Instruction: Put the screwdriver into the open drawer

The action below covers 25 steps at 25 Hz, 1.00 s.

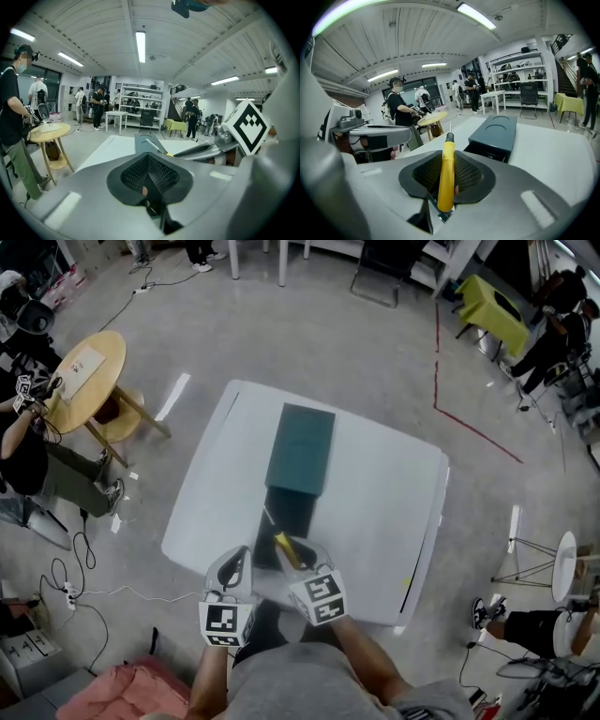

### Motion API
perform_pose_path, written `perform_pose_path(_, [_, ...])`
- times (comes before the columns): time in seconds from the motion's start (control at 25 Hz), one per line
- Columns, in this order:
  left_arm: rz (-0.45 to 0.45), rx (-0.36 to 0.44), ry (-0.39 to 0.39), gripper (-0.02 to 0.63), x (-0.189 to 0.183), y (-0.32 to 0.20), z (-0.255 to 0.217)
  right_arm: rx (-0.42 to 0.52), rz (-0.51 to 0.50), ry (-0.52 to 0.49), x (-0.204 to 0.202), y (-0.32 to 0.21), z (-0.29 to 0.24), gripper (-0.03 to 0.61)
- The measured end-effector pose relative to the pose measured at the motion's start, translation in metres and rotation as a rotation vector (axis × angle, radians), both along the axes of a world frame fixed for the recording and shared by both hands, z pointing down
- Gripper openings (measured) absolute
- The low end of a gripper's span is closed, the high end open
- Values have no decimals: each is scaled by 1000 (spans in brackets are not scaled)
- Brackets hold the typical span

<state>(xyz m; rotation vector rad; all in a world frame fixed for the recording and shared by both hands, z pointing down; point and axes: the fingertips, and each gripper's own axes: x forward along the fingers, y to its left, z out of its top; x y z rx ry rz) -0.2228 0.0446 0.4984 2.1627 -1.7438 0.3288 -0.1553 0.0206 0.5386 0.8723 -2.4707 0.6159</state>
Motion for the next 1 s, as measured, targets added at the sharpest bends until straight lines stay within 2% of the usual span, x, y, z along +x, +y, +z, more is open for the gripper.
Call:
perform_pose_path(0.28, [40, -49, 13, 12, -18, -9, 26, -63, 57, 33, -13, -9, 28, 83])
perform_pose_path(0.6, [93, -70, 17, 12, -27, -28, 41, -108, 137, 87, -11, -25, 60, 84])
perform_pose_path(1.0, [133, -93, 38, 12, -23, -39, 54, -178, 197, 162, -4, -34, 91, 84])
